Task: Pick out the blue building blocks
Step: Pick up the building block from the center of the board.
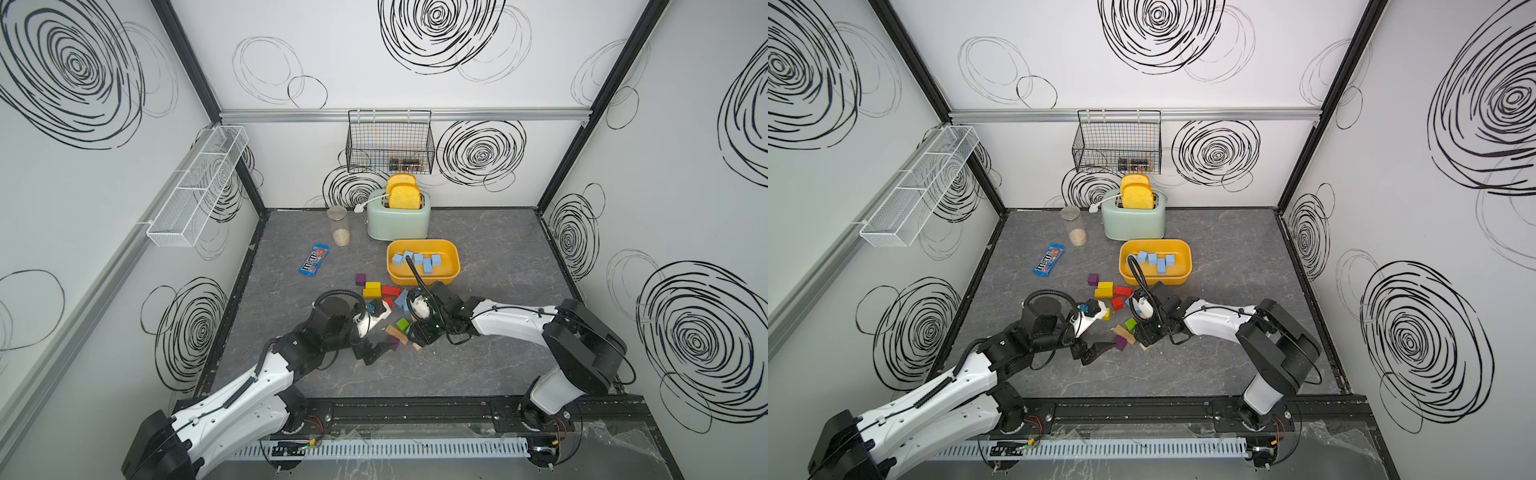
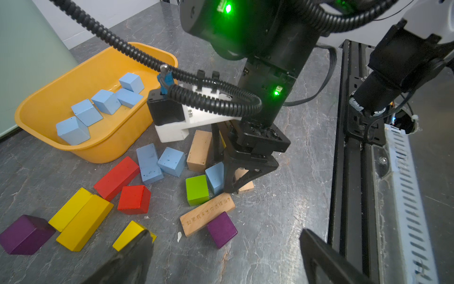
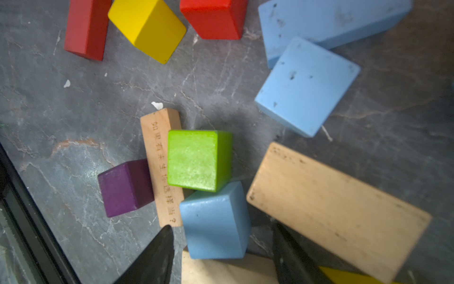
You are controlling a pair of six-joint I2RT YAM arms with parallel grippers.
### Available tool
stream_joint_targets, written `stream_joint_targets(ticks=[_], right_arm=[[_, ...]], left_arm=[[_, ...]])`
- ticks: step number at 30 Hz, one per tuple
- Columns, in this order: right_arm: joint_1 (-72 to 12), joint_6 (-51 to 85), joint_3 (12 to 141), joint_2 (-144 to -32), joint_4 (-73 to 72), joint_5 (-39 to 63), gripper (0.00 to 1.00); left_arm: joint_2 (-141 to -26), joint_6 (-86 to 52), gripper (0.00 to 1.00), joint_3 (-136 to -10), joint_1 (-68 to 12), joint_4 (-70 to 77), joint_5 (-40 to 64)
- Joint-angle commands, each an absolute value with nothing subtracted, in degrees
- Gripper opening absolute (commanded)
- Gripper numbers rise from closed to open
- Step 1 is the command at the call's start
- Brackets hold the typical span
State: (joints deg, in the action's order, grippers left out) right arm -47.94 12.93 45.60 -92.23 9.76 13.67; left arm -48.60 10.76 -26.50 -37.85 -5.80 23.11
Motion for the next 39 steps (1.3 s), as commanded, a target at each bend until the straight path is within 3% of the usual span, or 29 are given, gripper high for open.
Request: stream_joint_targets(ticks=[1, 39], right_arm=[[-48.34, 13.31, 47.5, -93.23, 9.19, 12.27, 0.59], [-48.6, 14.3, 46.51, -90.39, 7.31, 10.9, 0.24]], left_arm=[[-48.94, 12.04, 0.96, -26.41, -38.14, -3.16, 23.73], [-48.95, 12.17, 0.96, -26.46, -38.67, -3.54, 23.29]])
